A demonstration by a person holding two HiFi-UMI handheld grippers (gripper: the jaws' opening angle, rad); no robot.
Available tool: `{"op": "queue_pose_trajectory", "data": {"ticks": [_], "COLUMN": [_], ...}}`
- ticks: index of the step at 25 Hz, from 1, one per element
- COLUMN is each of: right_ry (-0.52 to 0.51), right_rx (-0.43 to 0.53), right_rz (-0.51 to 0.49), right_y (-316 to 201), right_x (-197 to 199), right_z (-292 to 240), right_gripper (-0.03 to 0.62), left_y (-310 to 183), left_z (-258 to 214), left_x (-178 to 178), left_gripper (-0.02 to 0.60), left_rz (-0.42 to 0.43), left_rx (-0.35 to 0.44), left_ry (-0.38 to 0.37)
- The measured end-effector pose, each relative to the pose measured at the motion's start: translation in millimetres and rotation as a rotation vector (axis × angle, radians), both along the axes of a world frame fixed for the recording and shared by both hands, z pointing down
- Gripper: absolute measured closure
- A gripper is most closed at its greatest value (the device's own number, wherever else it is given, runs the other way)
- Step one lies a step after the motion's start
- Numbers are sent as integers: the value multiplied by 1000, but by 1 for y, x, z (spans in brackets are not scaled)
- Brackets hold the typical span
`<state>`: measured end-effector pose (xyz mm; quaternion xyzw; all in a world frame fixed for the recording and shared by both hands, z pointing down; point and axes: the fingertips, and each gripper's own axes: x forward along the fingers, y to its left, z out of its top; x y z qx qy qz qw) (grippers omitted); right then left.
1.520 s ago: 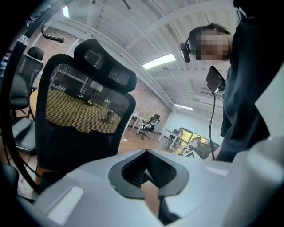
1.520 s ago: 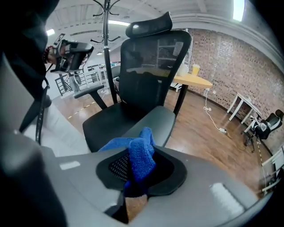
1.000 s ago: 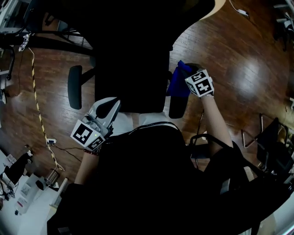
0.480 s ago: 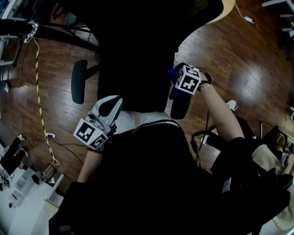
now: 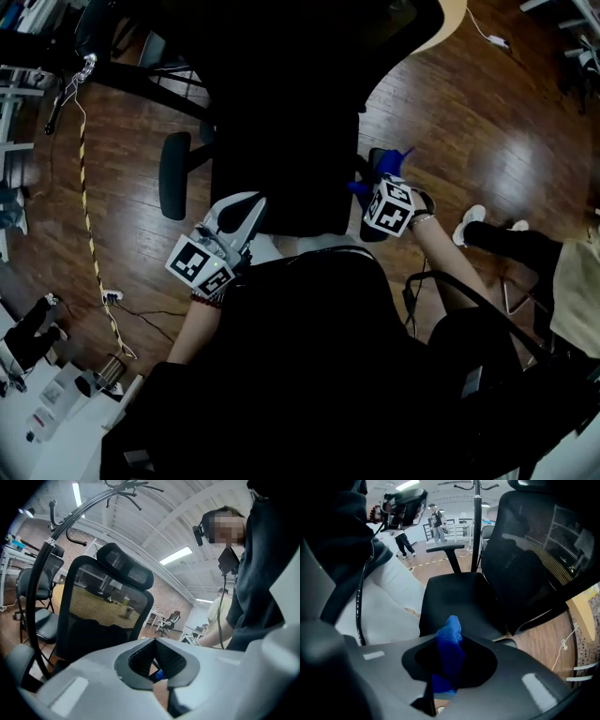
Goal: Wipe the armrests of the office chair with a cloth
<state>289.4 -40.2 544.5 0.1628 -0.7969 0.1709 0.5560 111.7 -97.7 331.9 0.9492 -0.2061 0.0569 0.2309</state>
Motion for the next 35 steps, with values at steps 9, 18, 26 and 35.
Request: {"op": "queue_pose_trajectory", "data": {"ticks": [9, 18, 26, 35], "right_ry": [75, 189, 30, -448], "right_rx": [-85, 65, 33, 90], "right_rz": [98, 577, 980, 1383], "right_y": [106, 149, 157, 109], "right_x": [-59, -22, 37, 95], "right_z": [13, 27, 20, -1], "right_gripper": [526, 528, 526, 526], "left_y": [-5, 14, 24, 24], "left_z": [-28, -19, -30, -32], "left_x": [-17, -31, -17, 10], "left_gripper": [575, 575, 575, 575], "left_rz": [207, 298, 296, 242], "left_rx": [22, 42, 68, 69], "left_ry": [10, -29, -23, 4]}}
